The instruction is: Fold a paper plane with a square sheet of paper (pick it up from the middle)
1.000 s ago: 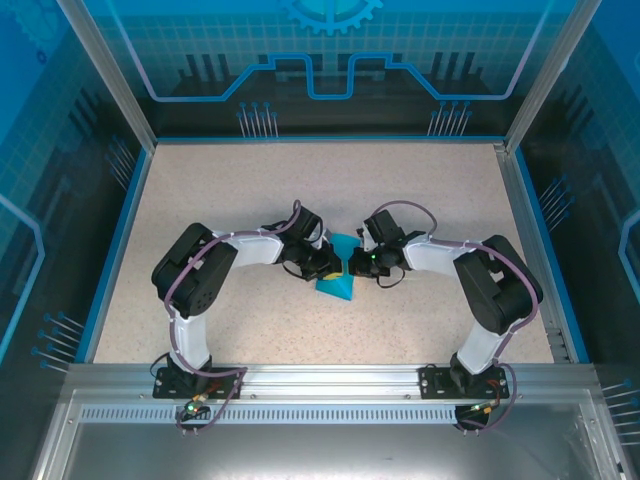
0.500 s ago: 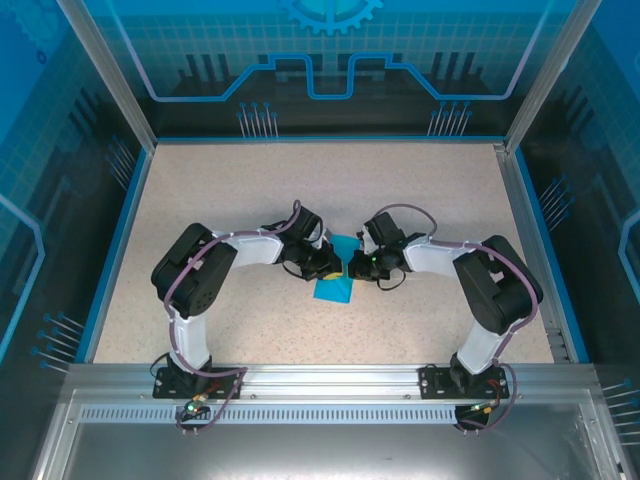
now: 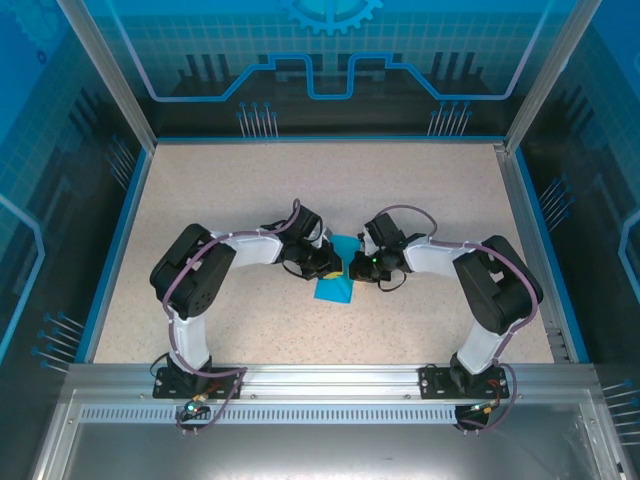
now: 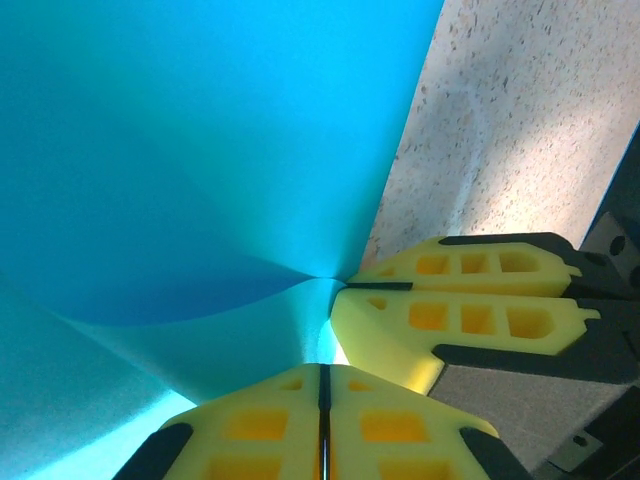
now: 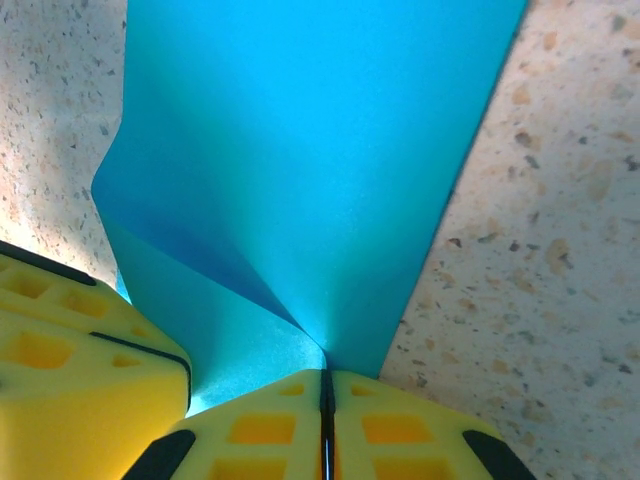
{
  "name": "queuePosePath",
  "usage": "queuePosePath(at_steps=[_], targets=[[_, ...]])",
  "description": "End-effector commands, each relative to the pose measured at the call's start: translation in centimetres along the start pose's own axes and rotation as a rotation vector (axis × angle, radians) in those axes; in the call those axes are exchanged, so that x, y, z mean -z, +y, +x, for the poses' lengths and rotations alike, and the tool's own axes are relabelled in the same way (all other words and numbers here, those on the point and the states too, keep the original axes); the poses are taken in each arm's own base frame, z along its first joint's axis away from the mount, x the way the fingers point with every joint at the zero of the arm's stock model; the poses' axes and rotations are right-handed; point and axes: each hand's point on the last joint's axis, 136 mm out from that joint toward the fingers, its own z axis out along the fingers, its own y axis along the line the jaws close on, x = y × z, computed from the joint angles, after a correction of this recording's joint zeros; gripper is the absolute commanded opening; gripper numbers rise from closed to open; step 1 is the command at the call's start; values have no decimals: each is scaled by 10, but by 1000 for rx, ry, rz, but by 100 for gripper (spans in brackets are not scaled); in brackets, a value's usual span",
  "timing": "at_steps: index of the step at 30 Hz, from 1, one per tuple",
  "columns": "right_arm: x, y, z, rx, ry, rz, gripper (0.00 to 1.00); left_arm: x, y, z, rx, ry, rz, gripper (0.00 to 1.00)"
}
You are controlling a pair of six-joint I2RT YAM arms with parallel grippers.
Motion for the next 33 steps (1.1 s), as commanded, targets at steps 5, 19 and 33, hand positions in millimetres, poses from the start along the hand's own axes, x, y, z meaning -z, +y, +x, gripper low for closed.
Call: queuePosePath(at_steps=[5, 19, 33], targets=[[7, -9, -3, -4, -12, 54, 10, -8, 6, 3, -18, 32, -23, 10], [11, -6, -4, 14, -19, 55, 10, -7, 0, 2, -27, 32, -9, 10], [14, 2, -14, 36, -45, 40, 9, -1, -10, 2, -50, 24, 21, 11]])
